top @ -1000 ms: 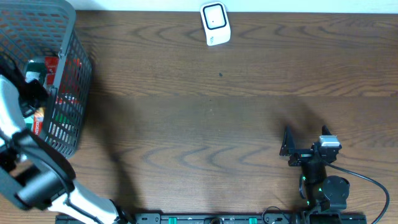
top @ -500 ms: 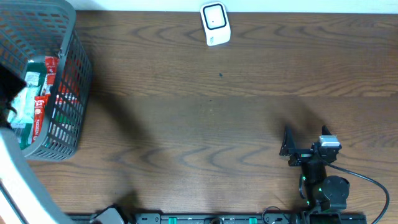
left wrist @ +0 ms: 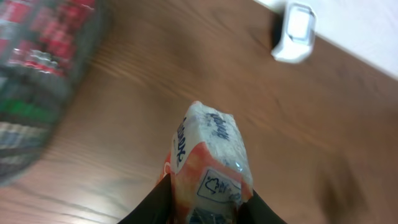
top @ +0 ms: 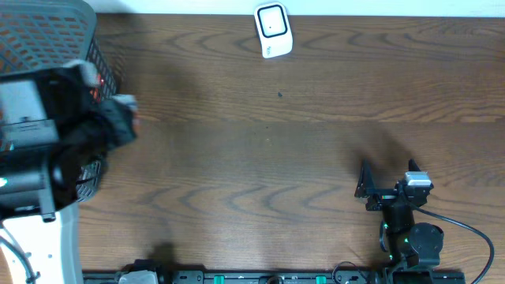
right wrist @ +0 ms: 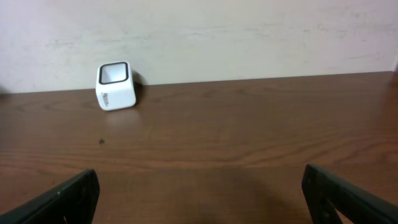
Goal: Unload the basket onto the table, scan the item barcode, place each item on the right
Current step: 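Lift the snack pack out and carry it toward the white scanner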
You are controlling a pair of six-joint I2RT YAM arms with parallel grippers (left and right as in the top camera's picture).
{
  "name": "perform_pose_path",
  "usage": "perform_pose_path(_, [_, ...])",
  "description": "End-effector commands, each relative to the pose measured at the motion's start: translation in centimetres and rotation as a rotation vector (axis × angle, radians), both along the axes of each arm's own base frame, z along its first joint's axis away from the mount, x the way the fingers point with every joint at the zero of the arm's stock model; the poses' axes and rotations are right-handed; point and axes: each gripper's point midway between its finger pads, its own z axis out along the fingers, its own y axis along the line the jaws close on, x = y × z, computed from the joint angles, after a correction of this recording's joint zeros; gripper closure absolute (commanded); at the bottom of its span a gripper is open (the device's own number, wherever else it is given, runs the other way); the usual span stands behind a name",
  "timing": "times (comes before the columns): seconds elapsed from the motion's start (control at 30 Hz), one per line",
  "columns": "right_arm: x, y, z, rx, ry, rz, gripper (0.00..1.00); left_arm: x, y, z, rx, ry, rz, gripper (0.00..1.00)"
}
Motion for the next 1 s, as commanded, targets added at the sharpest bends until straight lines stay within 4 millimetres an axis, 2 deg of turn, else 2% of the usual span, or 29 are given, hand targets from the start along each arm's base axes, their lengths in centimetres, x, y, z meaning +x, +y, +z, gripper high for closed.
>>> perform_pose_path(0.0, [0.0,-0.4,0.0,0.009,0.0,-0.017,0.01,-0.4,-3.2,-1.8,-0.034,0.07,-0.083,0.72])
perform_pose_path(0.37, [0.0,-0.4,0.0,0.009,0.0,-0.017,0.01,-0.4,-11.2,-6.8,0.003,0.212,-0.268,0.72])
perform_pose_path(0.7, [0.0,-0.4,0.0,0.009,0.0,-0.017,0.01,1.6,-18.1,-12.8,0.077,0.31,-0.397,0.71])
perform_pose_path(0.97, [0.0,-0.4,0.0,0.009,0.0,-0.017,0.01,4.3,-21.8,-18.9,0.087,0.386,-0.396,0.71])
